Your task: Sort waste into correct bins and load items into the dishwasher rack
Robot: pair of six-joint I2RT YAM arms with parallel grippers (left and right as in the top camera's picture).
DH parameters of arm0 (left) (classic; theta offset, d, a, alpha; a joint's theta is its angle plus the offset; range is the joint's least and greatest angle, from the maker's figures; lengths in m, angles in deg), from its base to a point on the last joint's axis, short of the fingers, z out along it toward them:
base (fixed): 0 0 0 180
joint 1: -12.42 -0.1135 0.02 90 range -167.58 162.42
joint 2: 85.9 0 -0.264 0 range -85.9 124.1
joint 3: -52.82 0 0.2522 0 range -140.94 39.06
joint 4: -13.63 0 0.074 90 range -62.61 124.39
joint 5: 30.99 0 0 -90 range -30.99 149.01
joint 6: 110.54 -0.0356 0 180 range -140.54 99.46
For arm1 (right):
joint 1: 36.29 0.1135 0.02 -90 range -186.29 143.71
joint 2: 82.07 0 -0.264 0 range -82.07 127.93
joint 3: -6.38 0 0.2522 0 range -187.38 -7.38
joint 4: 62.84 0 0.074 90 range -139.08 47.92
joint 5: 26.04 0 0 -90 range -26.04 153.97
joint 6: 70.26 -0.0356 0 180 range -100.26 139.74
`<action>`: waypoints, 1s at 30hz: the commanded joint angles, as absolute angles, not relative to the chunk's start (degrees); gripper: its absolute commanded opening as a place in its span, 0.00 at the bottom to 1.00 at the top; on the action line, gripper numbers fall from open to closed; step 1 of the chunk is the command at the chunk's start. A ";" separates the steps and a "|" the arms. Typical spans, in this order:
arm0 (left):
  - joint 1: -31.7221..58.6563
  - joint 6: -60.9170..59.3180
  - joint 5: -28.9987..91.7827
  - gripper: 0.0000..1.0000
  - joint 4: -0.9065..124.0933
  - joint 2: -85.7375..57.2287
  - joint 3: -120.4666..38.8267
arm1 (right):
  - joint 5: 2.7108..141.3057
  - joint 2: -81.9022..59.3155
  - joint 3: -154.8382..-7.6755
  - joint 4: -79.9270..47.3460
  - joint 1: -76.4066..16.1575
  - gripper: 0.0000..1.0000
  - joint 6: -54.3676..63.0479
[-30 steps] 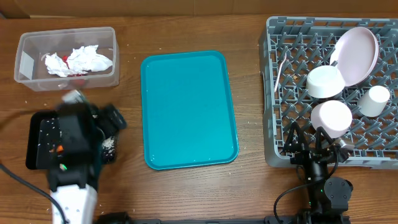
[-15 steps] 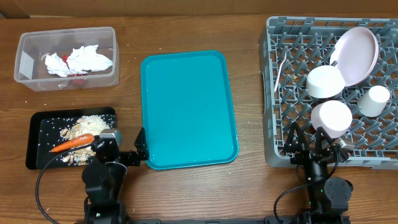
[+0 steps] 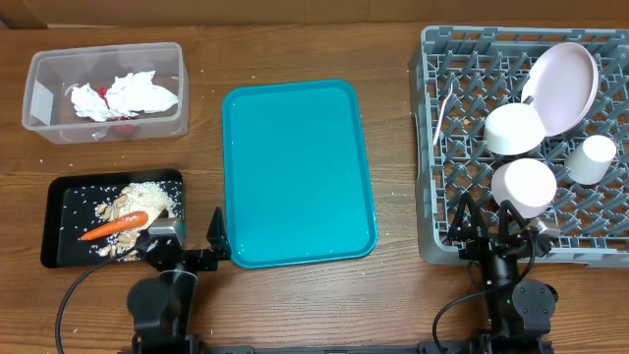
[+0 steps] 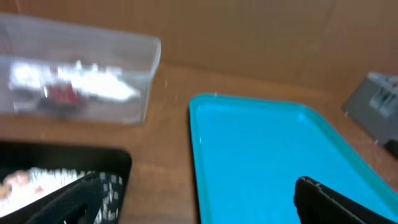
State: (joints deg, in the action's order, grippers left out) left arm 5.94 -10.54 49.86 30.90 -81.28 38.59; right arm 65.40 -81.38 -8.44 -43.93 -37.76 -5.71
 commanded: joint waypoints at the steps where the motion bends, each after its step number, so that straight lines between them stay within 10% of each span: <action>1: 6.20 -11.96 50.60 1.00 29.72 -85.58 38.74 | 64.92 -81.90 -7.83 -44.39 -37.96 1.00 -5.36; 30: 6.20 -11.98 50.63 1.00 31.07 -85.63 38.74 | 64.92 -81.90 -7.83 -44.39 -37.96 1.00 -5.36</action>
